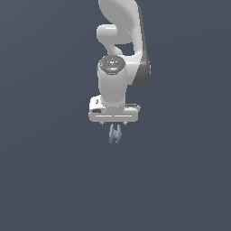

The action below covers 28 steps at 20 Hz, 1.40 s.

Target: Pick up the object and move it to a goal position.

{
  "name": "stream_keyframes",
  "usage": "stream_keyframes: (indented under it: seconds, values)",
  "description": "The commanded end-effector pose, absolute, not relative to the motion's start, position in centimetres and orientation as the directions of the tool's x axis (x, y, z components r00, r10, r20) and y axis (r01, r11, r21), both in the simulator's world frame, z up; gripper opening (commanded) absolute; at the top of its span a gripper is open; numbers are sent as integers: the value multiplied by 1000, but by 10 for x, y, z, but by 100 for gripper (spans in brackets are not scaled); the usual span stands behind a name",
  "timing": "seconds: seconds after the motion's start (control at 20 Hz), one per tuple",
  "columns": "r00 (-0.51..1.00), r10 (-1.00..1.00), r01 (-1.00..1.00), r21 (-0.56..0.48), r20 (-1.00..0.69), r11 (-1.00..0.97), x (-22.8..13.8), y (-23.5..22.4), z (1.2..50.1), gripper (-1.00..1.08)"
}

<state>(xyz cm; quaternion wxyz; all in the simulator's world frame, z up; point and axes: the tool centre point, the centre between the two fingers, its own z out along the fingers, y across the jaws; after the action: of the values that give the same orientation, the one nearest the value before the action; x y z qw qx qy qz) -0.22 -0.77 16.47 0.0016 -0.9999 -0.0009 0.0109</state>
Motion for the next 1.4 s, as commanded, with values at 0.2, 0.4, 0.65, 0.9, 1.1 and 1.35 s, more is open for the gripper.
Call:
stream_keyframes:
  seconds: [0.2,0.4,0.65,0.9,1.1,1.35]
  values:
    - [1000,-8,-8,-11,-29,-1000,-4,-10,165,100]
    - [999,-26,-27,-27,-45,-999,-9,-14,166,100]
    - [999,-28,-29,-28,-46,-999,-9,-14,165,100]
    - [998,-42,-43,-22,-39,-999,-10,-12,155,100]
    - [998,-63,-63,-14,-28,-998,-11,-8,141,100]
    - [996,-91,-91,-5,-11,-996,-14,-2,120,100]
